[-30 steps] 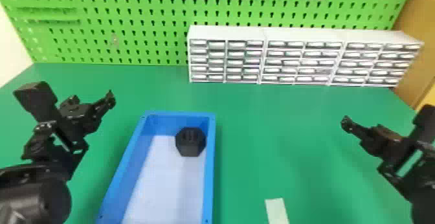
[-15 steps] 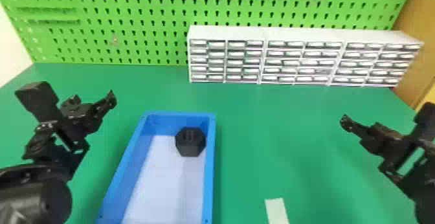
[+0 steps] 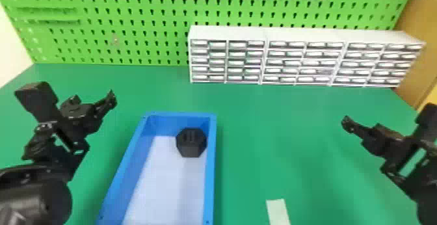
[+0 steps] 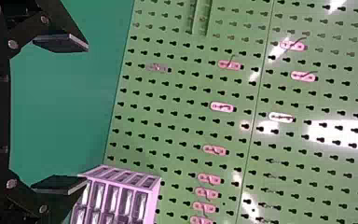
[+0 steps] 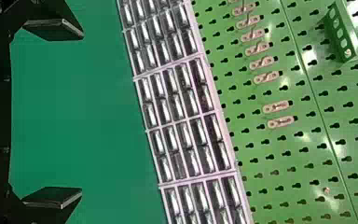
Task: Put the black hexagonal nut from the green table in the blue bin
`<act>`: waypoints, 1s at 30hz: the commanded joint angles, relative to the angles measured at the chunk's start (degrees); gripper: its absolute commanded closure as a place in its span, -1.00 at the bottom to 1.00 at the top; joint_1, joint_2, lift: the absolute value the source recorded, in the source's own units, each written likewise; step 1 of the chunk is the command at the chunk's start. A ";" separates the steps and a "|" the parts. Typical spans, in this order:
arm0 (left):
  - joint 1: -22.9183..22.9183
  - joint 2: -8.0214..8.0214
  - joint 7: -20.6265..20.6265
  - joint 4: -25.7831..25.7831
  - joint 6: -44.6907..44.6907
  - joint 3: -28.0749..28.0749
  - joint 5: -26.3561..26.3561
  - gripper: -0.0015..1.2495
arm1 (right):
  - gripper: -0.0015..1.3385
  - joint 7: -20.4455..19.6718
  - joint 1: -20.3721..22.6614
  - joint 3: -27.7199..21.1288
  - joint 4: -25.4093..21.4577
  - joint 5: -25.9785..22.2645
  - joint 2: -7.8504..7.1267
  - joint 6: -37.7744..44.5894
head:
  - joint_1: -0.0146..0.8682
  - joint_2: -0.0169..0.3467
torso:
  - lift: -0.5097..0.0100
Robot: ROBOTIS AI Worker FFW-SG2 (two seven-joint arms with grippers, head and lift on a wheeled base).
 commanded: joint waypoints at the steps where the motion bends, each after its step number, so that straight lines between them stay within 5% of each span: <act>1: 0.05 0.00 0.00 0.00 0.00 0.12 0.02 -0.58 | -0.81 0.00 0.00 0.16 0.00 0.02 0.00 0.02 | 0.54 -0.73 | 0.58; 30: 0.05 0.00 0.00 0.09 0.00 0.30 0.02 -0.58 | -0.81 0.00 -0.88 1.13 0.53 0.81 0.00 0.10 | 0.54 -0.73 | 0.58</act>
